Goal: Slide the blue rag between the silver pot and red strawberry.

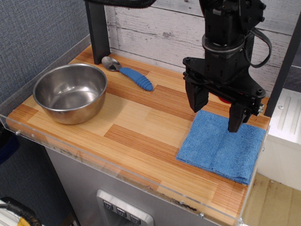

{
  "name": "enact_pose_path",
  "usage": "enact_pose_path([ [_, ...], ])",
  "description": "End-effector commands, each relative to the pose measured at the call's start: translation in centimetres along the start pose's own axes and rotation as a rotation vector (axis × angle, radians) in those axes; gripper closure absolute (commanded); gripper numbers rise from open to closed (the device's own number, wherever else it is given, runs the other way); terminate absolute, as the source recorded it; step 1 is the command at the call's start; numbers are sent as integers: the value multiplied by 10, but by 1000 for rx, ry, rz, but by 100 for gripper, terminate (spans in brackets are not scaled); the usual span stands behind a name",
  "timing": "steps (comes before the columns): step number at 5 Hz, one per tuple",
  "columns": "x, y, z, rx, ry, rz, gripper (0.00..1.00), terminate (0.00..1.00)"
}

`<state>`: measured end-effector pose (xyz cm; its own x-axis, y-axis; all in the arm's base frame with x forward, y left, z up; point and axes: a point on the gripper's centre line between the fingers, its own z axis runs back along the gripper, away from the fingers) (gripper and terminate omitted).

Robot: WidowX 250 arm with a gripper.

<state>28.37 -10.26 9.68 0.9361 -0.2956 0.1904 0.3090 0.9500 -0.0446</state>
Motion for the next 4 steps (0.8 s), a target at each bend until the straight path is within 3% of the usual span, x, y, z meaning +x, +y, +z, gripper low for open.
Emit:
enact_pose_path([
  [1,0,0,0,0,0,0,0,0],
  [3,5,6,-33,-19,13,-14,0,0],
  [4,15,3,-48,40,45,-34,0,0],
])
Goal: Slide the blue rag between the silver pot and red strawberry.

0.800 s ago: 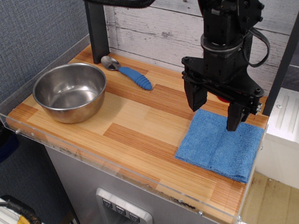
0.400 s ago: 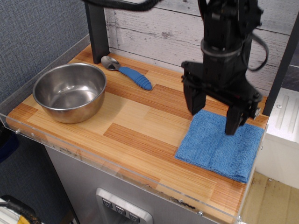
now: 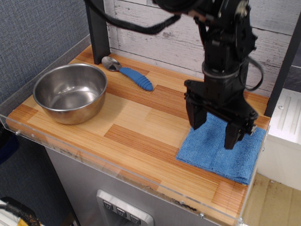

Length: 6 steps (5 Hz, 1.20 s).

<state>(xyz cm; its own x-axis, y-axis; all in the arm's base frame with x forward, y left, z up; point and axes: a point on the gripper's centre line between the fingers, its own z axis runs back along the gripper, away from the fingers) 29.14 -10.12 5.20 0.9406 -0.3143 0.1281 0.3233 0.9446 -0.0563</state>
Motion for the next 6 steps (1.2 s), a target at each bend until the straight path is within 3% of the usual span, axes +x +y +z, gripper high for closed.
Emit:
enact_pose_path([
  [1,23,-2,-14,40,-17,-29,0,0],
  [3,18,6,-22,110,-52,-2,0,0],
  [6,13,31,-26,111,-72,79,0,0],
])
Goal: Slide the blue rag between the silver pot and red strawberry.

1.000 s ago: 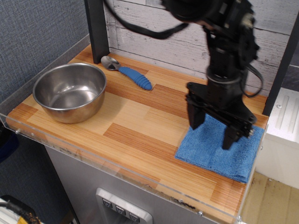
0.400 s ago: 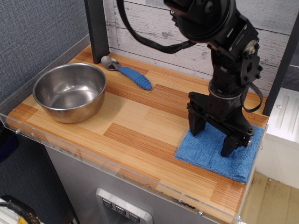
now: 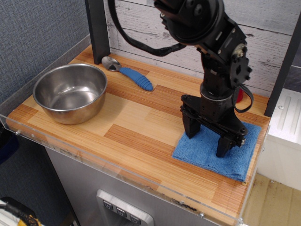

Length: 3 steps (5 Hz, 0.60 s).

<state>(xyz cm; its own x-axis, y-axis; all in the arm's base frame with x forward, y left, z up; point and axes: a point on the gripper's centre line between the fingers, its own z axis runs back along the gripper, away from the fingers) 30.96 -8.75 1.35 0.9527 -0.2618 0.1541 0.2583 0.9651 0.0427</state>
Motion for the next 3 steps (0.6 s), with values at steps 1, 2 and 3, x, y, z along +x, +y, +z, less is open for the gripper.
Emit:
enact_pose_path([
  [1,6,21,11,-3,-54,44,0,0],
  [2,9,39,12,8,-52,65,0,0],
  [3,13,57,10,13,-48,91,0,0],
])
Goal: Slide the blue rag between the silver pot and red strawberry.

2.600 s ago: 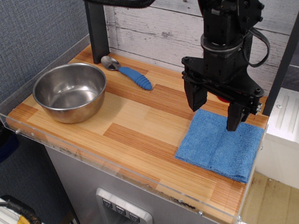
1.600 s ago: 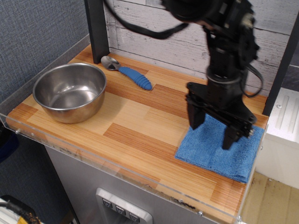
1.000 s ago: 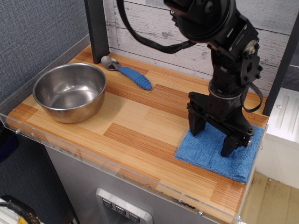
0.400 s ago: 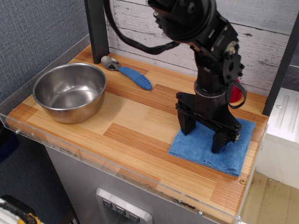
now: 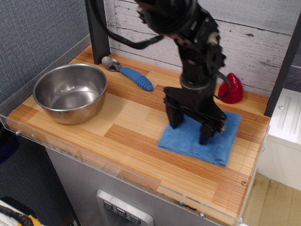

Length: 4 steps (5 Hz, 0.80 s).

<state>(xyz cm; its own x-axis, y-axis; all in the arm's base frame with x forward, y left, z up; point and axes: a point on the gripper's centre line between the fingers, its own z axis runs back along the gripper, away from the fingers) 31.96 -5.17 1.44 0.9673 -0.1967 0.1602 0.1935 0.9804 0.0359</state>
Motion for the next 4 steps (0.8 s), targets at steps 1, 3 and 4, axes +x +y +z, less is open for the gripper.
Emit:
enact_pose_path([
  [1,20,39,9,8,-45,52,0,0],
  [3,27,67,2,15,-35,97,0,0],
  [4,25,80,1,25,-29,125,0,0],
])
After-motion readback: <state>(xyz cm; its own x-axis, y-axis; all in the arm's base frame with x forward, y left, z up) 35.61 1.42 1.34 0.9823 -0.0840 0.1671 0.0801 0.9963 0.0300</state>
